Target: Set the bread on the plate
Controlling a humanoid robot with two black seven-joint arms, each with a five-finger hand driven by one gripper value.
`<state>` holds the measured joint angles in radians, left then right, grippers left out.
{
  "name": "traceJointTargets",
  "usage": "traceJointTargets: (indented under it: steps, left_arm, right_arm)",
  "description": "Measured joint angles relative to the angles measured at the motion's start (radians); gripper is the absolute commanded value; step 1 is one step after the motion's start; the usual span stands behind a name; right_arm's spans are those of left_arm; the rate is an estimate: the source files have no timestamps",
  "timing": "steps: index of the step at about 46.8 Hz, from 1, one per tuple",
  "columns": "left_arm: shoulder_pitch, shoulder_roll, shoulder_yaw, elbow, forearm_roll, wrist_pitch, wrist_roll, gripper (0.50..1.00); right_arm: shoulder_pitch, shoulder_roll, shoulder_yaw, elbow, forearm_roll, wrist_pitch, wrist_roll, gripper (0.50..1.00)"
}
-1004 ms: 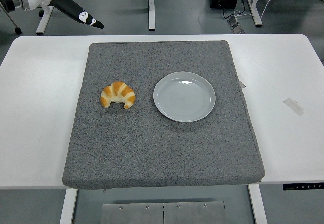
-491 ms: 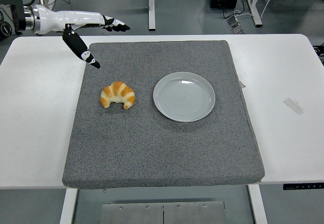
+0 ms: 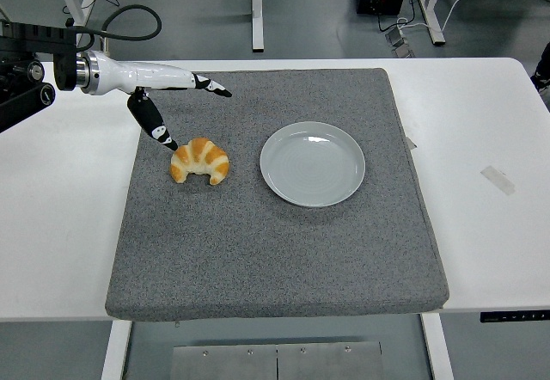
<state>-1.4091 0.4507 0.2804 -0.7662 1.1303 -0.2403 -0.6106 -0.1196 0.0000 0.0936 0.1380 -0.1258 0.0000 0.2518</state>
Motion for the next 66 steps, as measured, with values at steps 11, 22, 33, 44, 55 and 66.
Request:
traceJointTargets:
  steps: [11, 22, 33, 44, 55, 66]
  left_arm:
    - [0.073, -0.045, 0.001, 0.012, -0.006, 0.076, 0.0, 0.986]
    - [0.094, -0.05, 0.001, 0.036, -0.006, 0.097, 0.0, 0.984]
    - [0.119, -0.056, 0.002, 0.08, -0.006, 0.122, 0.0, 0.983]
    - [0.135, -0.084, 0.003, 0.102, -0.006, 0.148, 0.0, 0.963]
    - [0.156, -0.106, 0.03, 0.109, -0.003, 0.19, 0.0, 0.883]
    - [0.165, -0.113, 0.047, 0.113, 0.004, 0.21, 0.0, 0.777]
  right_arm:
    - [0.0, 0.0, 0.0, 0.0, 0.0, 0.0, 0.0, 1.0]
    - [0.0, 0.0, 0.0, 0.0, 0.0, 0.0, 0.0, 1.0]
    - [0.0, 0.0, 0.0, 0.0, 0.0, 0.0, 0.0, 1.0]
    - [0.0, 0.0, 0.0, 0.0, 0.0, 0.0, 0.0, 1.0]
    - [0.0, 0.0, 0.0, 0.0, 0.0, 0.0, 0.0, 1.0]
    - [0.0, 0.0, 0.0, 0.0, 0.0, 0.0, 0.0, 1.0]
